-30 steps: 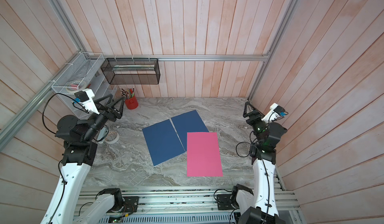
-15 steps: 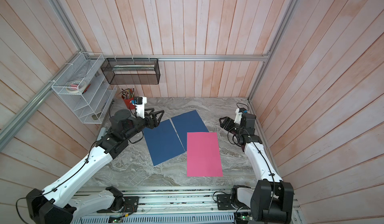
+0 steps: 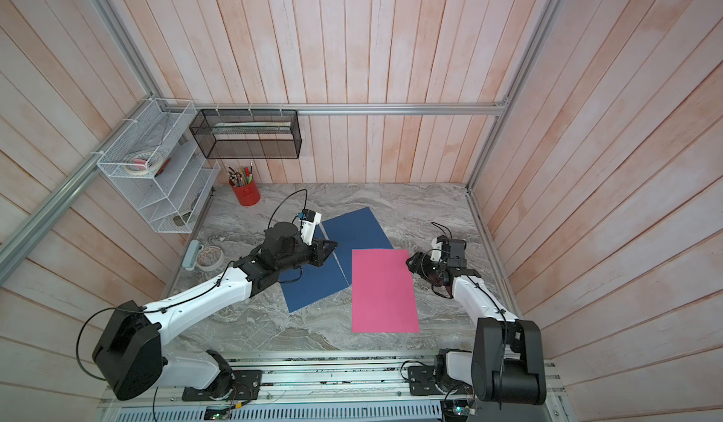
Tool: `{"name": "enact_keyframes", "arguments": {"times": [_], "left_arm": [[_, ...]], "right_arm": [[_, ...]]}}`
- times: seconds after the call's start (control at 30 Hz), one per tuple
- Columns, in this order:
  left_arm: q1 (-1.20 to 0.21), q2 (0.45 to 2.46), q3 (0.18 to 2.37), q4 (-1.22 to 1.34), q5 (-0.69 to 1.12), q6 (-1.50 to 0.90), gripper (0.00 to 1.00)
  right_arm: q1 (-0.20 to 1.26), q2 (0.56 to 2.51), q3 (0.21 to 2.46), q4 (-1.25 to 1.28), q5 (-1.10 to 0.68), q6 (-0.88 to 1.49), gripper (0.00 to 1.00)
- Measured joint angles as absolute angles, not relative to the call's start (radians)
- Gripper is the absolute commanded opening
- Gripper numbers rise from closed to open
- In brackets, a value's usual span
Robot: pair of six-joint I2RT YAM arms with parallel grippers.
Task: Fold the rectangular paper in half along the long edge
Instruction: Pick up the paper from the center of the board.
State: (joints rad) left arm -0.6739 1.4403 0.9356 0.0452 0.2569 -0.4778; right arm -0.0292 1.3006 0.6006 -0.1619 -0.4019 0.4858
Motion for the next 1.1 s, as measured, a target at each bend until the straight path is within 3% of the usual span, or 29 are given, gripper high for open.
{"name": "enact_keyframes", "arguments": {"times": [0.03,0.37,1.1], "left_arm": [[-0.679,1.470,0.938,0.052,0.277,-0.489,0.00],[-0.707,1.695,0.994,0.091,0.410,-0.566,0.00],[-0.743,1.990,1.223,0.004,0.445,-0.573,0.00]], "right_arm": [[-0.028,1.314,0.591,-0.153,-0.402,0.486,0.70],[-0.027,1.399,0.561,-0.091,-0.410,0.477,0.68],[-0.026,1.451,0.531,0.072,-0.482,0.463,0.67]]}}
